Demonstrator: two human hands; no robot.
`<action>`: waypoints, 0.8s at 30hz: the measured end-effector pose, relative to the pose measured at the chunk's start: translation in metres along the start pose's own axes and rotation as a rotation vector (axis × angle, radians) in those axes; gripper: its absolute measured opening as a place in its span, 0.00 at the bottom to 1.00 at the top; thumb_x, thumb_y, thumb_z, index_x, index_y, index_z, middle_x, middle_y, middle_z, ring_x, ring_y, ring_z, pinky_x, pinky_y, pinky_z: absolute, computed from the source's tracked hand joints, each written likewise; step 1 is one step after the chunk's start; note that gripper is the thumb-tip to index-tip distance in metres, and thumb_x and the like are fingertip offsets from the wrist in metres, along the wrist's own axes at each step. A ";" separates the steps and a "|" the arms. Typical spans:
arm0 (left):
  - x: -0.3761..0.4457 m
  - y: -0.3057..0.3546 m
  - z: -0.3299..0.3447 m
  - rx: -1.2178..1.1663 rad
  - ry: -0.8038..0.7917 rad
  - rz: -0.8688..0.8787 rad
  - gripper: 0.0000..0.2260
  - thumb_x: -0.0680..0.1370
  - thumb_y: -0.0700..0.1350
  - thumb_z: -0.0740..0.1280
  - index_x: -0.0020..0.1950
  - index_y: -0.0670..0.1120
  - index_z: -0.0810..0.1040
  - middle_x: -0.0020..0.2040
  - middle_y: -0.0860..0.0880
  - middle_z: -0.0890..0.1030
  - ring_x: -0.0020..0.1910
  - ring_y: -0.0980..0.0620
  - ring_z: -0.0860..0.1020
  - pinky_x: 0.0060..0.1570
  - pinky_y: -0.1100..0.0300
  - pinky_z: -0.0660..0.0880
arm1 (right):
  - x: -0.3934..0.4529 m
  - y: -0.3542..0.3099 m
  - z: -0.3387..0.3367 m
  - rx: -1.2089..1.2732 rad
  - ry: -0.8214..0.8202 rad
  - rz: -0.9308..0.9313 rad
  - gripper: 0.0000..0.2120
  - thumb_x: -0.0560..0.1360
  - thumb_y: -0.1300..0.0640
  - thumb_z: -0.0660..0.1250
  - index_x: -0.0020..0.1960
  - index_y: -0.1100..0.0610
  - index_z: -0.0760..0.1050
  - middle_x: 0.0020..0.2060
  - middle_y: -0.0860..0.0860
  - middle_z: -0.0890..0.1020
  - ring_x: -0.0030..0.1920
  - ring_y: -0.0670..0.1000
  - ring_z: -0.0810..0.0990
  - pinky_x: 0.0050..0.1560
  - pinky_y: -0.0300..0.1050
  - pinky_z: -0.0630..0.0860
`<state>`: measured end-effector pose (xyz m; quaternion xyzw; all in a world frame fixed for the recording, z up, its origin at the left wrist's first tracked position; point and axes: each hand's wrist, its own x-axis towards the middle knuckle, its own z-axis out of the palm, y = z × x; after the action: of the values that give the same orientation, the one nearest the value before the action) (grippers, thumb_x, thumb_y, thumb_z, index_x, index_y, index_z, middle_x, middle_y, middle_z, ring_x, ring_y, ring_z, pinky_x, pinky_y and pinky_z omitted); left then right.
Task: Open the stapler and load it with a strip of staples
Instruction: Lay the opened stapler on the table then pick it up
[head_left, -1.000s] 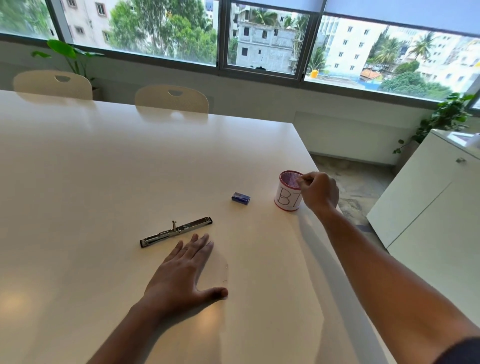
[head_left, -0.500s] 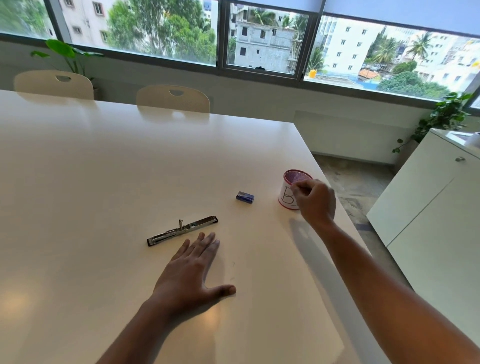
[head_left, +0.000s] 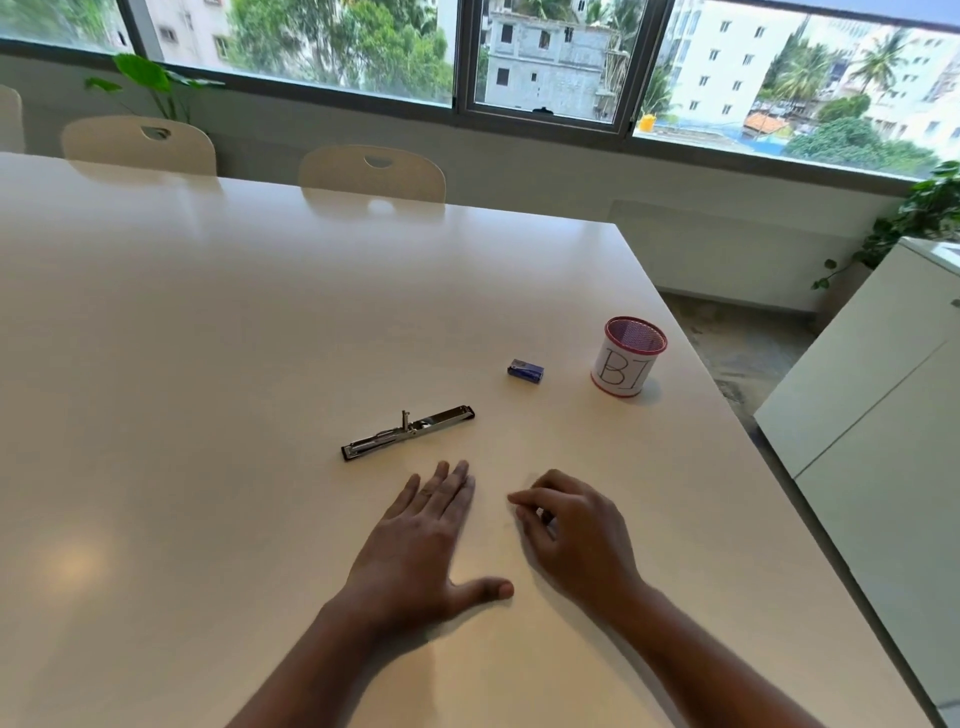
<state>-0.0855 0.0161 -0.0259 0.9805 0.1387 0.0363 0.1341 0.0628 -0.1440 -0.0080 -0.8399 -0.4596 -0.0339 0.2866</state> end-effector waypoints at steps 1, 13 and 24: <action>-0.002 0.000 0.000 0.010 -0.015 0.004 0.59 0.66 0.86 0.47 0.85 0.49 0.39 0.85 0.54 0.36 0.83 0.55 0.33 0.81 0.55 0.35 | -0.002 -0.001 0.001 -0.041 0.011 -0.020 0.08 0.79 0.51 0.72 0.57 0.47 0.87 0.47 0.39 0.83 0.43 0.43 0.81 0.42 0.43 0.81; -0.022 0.001 0.005 0.009 -0.023 0.049 0.53 0.72 0.82 0.44 0.85 0.47 0.38 0.85 0.50 0.35 0.83 0.52 0.33 0.84 0.51 0.41 | -0.033 -0.015 -0.001 -0.256 0.034 -0.135 0.11 0.79 0.52 0.68 0.58 0.49 0.85 0.52 0.44 0.83 0.51 0.49 0.81 0.45 0.49 0.81; -0.029 0.002 0.004 0.038 -0.045 0.073 0.50 0.75 0.79 0.45 0.83 0.46 0.35 0.84 0.48 0.34 0.83 0.50 0.33 0.84 0.50 0.41 | -0.073 -0.023 -0.013 -0.425 -0.018 -0.236 0.11 0.81 0.52 0.67 0.61 0.52 0.83 0.58 0.46 0.84 0.57 0.50 0.80 0.48 0.47 0.82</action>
<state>-0.1124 0.0048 -0.0300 0.9879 0.1003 0.0163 0.1172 0.0055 -0.1958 -0.0101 -0.8221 -0.5396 -0.1556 0.0935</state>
